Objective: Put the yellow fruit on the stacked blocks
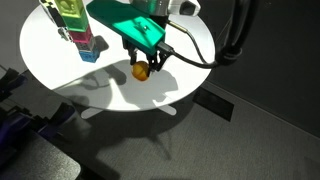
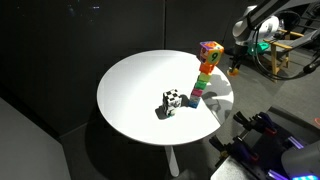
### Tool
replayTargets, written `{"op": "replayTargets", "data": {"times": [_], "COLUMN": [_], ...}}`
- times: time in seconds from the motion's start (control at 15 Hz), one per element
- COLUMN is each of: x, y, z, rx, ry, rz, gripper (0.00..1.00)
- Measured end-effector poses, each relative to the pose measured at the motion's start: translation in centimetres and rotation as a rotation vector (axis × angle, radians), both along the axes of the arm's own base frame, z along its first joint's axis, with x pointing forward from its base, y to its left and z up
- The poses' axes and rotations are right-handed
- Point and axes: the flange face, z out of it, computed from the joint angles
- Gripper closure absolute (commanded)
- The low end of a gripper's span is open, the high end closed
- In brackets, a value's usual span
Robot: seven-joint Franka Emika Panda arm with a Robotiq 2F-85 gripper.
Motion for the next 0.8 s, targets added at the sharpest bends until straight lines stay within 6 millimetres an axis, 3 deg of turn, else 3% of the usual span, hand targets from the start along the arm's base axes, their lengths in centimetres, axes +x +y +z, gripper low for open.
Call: {"op": "replayTargets", "data": {"times": [0.8], "x": [-0.9], "y": [4.7], "z": [5.8], "rx": [0.014], "ry": [-0.088], "rz": [0.090], "gripper": [0.62]}}
